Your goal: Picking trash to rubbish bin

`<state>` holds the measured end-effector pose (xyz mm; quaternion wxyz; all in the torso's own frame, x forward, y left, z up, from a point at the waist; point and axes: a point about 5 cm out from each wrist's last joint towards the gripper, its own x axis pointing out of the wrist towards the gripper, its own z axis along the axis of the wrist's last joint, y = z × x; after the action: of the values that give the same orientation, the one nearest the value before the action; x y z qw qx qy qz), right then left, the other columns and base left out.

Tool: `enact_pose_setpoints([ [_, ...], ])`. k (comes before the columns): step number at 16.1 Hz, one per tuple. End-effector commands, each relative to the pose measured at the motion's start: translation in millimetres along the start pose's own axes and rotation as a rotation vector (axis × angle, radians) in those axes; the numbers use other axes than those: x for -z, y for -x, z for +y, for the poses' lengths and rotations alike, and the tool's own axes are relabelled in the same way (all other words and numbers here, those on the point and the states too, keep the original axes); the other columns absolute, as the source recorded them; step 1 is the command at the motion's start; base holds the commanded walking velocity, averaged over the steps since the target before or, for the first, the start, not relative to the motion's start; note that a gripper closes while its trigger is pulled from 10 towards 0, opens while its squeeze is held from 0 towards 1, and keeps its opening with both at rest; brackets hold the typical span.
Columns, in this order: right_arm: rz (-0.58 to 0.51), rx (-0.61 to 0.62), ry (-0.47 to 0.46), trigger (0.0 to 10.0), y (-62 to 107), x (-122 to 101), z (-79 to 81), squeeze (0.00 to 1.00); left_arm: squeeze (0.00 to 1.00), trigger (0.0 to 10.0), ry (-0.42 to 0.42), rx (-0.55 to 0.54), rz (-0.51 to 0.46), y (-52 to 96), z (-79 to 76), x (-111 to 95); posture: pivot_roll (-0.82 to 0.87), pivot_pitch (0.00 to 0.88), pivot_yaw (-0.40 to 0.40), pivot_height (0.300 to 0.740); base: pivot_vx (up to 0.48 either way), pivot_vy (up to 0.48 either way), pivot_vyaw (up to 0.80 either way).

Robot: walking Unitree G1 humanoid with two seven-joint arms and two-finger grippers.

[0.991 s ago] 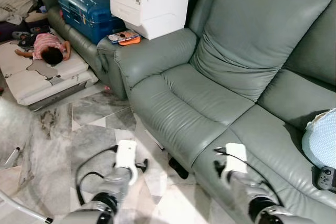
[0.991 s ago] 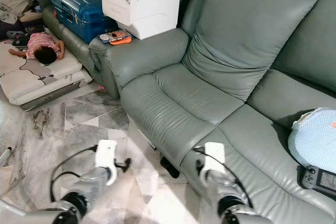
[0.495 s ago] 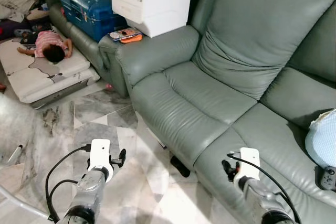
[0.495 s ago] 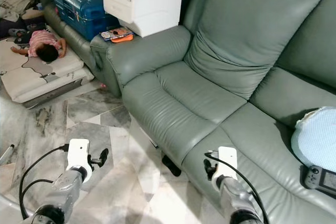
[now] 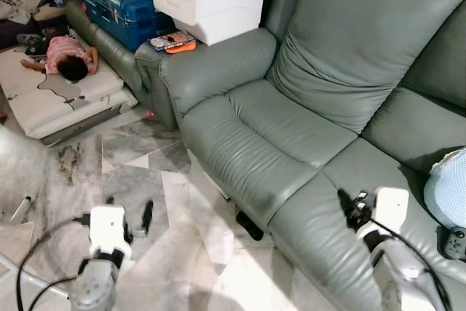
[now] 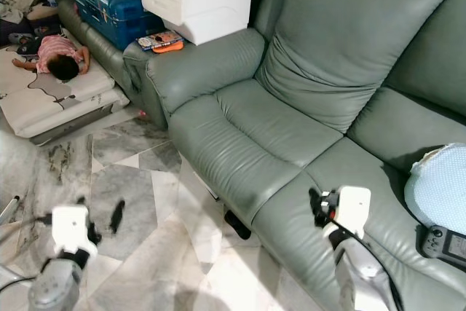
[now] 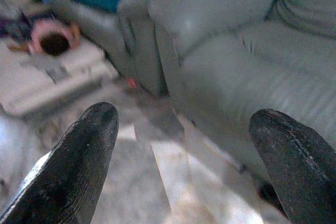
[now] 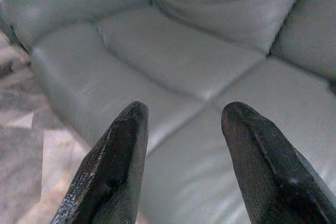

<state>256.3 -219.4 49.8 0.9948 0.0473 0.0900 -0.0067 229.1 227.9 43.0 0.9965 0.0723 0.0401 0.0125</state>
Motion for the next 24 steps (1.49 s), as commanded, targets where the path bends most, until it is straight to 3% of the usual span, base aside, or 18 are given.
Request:
enact_pose_setpoints([
  [1, -0.008, -0.025, 0.025, 10.0, 1.9, -8, 4.2, 0.00, 0.43, 10.0, -0.024, 0.004, -0.018, -2.0, -3.4, -9, -0.01, 0.076, -0.033, 0.740, 0.000, 0.000, 0.00],
  [2, -0.003, -0.036, 0.041, 10.0, 3.3, -11, 8.2, 0.00, 0.00, 10.0, -0.023, 0.022, -0.035, -4.9, -8.8, -17, -0.01, 0.073, -0.035, 0.740, 0.000, 0.000, 0.00],
  [5, -0.012, -0.047, 0.080, 10.0, 3.9, -17, 13.7, 0.00, 0.00, 10.0, -0.013, 0.055, -0.054, -11.5, -17.0, -29, -0.02, 0.059, -0.034, 0.740, 0.000, 0.000, 0.00],
  [7, -0.019, -0.085, 0.176, 10.0, 4.0, -26, 18.0, 0.00, 0.00, 10.0, -0.010, 0.051, -0.056, -16.6, -19.7, -36, -0.02, 0.051, -0.036, 0.740, 0.000, 0.000, 0.80],
  [11, 0.002, -0.091, 0.168, 10.0, 1.9, -30, 21.8, 0.00, 0.00, 10.0, -0.003, 0.055, -0.048, -23.3, -26.6, -45, -0.02, 0.036, -0.043, 0.740, 0.000, 0.000, 0.80],
  [18, -0.010, -0.115, 0.178, 10.0, -7.7, -39, 29.2, 0.00, 0.00, 10.0, 0.013, 0.017, -0.063, -40.1, -20.5, -61, -0.01, 0.033, -0.048, 0.740, 0.000, 0.000, 0.80],
  [24, -0.017, -0.118, 0.169, 10.0, -10.2, -41, 33.2, 0.00, 0.00, 10.0, 0.035, 0.004, -0.054, -43.2, -22.9, -63, -0.01, 0.040, -0.045, 0.740, 0.000, 0.000, 0.80],
])
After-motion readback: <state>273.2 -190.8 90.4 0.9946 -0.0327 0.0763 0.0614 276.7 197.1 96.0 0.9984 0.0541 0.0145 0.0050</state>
